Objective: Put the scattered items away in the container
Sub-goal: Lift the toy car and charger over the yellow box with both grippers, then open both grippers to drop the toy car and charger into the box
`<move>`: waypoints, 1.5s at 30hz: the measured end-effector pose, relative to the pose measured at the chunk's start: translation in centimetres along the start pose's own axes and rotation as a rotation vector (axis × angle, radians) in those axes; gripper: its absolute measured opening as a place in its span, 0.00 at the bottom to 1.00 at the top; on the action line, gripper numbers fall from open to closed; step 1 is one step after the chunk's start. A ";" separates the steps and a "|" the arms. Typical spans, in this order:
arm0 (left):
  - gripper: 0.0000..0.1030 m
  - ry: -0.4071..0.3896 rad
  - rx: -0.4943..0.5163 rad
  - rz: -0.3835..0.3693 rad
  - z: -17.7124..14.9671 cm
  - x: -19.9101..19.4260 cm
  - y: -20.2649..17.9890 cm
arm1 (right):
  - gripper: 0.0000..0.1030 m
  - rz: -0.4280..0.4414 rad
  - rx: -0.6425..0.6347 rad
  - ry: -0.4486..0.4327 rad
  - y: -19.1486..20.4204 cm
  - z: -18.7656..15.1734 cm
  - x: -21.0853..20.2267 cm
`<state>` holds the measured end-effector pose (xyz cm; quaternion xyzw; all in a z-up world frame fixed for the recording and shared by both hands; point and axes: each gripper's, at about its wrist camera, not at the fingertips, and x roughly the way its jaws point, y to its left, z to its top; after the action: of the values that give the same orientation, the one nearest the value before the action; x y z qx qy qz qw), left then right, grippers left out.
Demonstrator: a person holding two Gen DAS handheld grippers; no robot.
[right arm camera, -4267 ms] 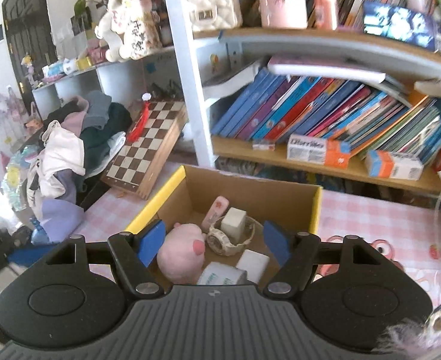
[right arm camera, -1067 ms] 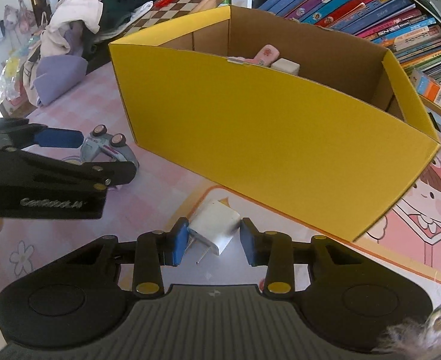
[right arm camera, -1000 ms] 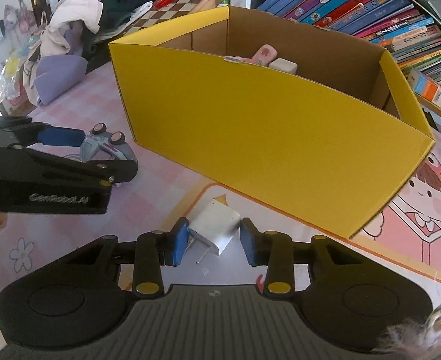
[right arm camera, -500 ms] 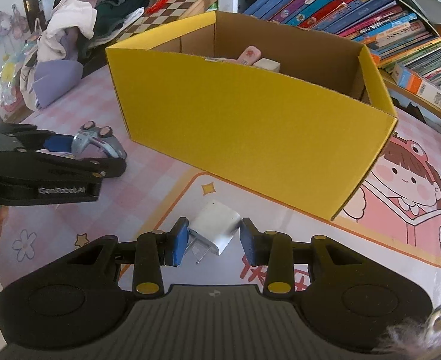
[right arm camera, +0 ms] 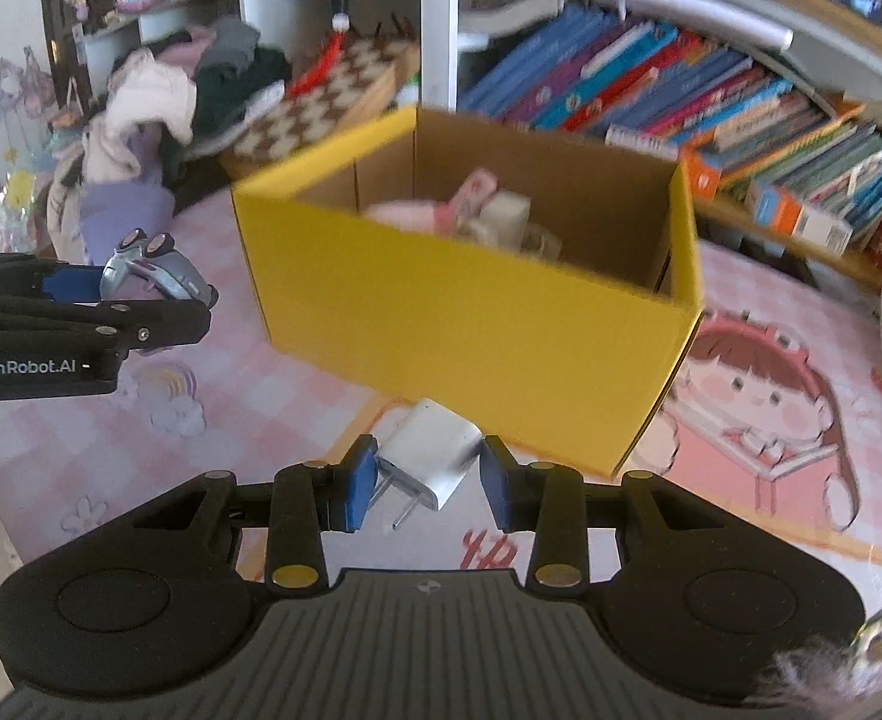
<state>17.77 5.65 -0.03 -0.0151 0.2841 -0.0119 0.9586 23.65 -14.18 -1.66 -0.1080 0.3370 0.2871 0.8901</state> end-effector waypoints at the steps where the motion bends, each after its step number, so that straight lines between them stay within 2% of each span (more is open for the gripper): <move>1: 0.59 -0.019 0.007 -0.007 0.5 -0.4 -0.2 | 0.34 0.000 -0.001 -0.016 -0.1 0.3 -0.4; 11: 0.59 -0.130 0.078 -0.054 5.1 -0.9 -1.7 | 0.34 0.001 -0.014 -0.171 -2.4 5.5 -3.3; 17: 0.59 -0.137 0.124 -0.070 7.5 0.9 -3.0 | 0.34 -0.020 -0.027 -0.207 -5.1 9.1 -2.1; 22: 0.59 -0.099 0.167 -0.074 8.8 3.6 -4.3 | 0.34 -0.018 -0.056 -0.201 -6.9 12.1 0.2; 27: 0.59 -0.026 0.220 -0.090 9.6 7.1 -6.3 | 0.34 -0.006 -0.060 -0.132 -8.7 14.6 4.3; 34: 0.59 0.108 0.228 -0.073 9.8 12.2 -7.6 | 0.34 0.023 -0.050 0.047 -10.4 17.0 11.6; 40: 0.59 0.180 0.239 -0.092 9.5 14.0 -8.0 | 0.34 0.034 -0.047 0.187 -11.4 17.4 16.3; 45: 0.60 0.222 0.257 -0.087 9.4 15.3 -8.7 | 0.34 0.037 -0.086 0.265 -11.1 17.1 18.4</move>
<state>35.57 -3.31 -0.19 0.0967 0.3836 -0.0909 0.9139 50.46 -8.52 -1.04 -0.1766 0.4411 0.3009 0.8269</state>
